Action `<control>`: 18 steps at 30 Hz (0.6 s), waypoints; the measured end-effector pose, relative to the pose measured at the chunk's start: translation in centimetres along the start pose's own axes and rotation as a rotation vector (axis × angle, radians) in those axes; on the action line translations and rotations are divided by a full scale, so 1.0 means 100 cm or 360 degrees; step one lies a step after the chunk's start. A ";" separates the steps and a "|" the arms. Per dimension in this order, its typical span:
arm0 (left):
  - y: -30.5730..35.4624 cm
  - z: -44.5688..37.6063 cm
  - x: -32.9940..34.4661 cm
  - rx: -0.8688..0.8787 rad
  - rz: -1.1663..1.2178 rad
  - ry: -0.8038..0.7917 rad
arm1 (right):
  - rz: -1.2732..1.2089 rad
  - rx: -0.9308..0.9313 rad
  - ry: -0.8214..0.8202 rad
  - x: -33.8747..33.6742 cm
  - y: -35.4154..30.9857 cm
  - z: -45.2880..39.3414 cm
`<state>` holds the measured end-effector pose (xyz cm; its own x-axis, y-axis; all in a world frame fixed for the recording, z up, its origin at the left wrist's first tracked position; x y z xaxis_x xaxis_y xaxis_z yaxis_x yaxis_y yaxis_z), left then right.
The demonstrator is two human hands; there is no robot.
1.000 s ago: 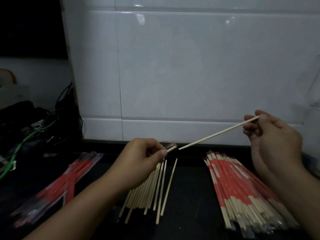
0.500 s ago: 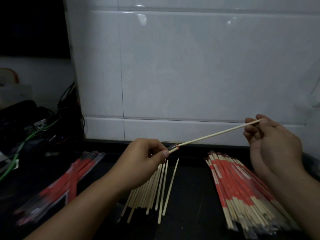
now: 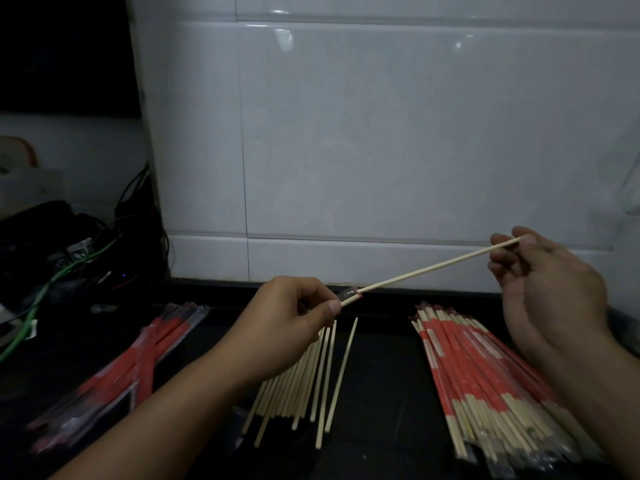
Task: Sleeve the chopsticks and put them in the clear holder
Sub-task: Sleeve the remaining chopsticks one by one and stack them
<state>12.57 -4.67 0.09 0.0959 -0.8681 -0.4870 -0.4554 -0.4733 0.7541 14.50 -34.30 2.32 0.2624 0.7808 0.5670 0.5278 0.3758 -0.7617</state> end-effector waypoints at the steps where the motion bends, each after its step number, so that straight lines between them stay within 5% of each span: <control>1: 0.000 0.000 0.000 0.0000 -0.0006 -0.0003 | -0.0002 0.0015 -0.0016 0.002 0.001 0.000; 7: -0.004 0.001 0.005 -0.0033 -0.0024 -0.0040 | 0.0273 -0.0021 -0.0268 0.023 0.010 0.014; 11: -0.002 0.001 0.006 -0.0012 -0.0019 -0.0034 | 0.0990 -0.0527 -0.0599 0.049 0.002 0.043; 13: -0.001 0.001 0.007 -0.0004 -0.0031 -0.0038 | 0.1307 -0.0762 -0.0961 0.072 0.012 0.069; 16: -0.001 0.003 0.011 -0.0005 -0.0052 -0.0077 | 0.1652 -0.0562 -0.1564 0.089 0.061 0.106; 18: 0.000 0.003 0.012 0.0006 -0.0070 -0.0094 | 0.1554 -0.0345 -0.1524 0.088 0.071 0.109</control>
<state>12.41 -5.70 -0.65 0.0635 -0.8361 -0.5449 -0.4553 -0.5101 0.7297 11.75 -19.34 -1.57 -0.0103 0.7481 -0.6635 0.5902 -0.5311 -0.6080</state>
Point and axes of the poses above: each hand's wrist, its own z-axis away from the middle knuckle, its own x-axis out of the palm, y = z × x, the point moved 10 cm from there along -z, towards the middle knuckle, and after that the axes turned 4 degrees about z, right-handed, at the moved point
